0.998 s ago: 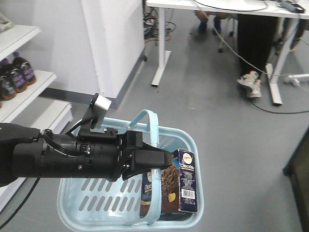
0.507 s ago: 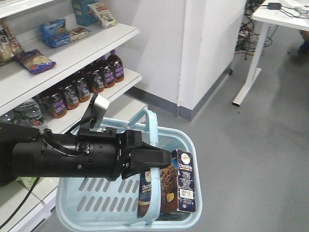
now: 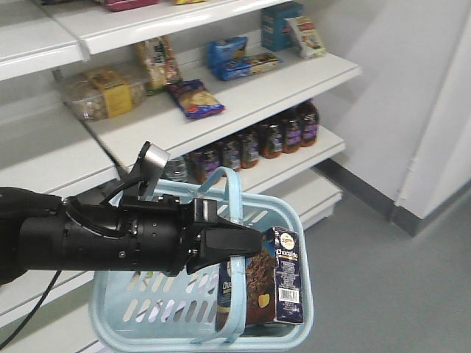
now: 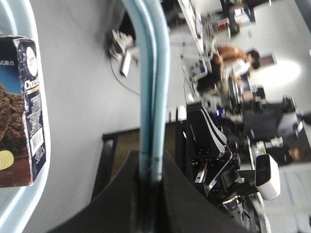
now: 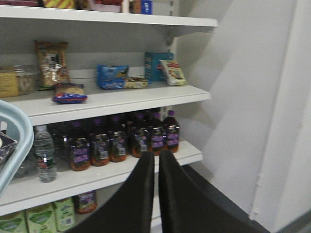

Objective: Left arm holds basket, right arm returns cookies
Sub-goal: 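Turn and drive toward the snack shelves carrying the basket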

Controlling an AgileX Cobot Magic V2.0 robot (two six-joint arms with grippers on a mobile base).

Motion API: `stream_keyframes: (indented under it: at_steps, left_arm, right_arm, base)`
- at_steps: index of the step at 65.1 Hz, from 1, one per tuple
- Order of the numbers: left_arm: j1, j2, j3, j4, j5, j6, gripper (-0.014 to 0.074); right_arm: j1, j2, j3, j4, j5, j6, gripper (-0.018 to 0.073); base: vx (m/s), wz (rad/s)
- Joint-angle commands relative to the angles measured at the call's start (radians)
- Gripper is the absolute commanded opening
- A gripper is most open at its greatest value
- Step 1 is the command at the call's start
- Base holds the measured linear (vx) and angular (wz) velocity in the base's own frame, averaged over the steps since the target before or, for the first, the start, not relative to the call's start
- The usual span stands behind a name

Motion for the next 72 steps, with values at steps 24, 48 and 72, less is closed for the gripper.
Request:
stream_keyframes:
  at_steps: [24, 48, 72]
  left_arm:
    - [-0.005, -0.042, -0.033, -0.109, 0.05, 0.013, -0.0003]
    - [-0.005, -0.042, -0.033, -0.109, 0.05, 0.013, -0.0003]
    - [-0.005, -0.042, -0.033, -0.109, 0.05, 0.013, -0.0003]
  right_arm:
    - [-0.006, -0.012, 0.017, -0.008, -0.075, 0.0, -0.0011]
    - [-0.006, -0.012, 0.017, -0.008, -0.074, 0.0, -0.0011]
    - [-0.006, -0.012, 0.017, -0.008, -0.074, 0.0, -0.0011]
  base:
    - [0.22, 0.8]
    - [0.17, 0.51]
    - [0.14, 0.47]
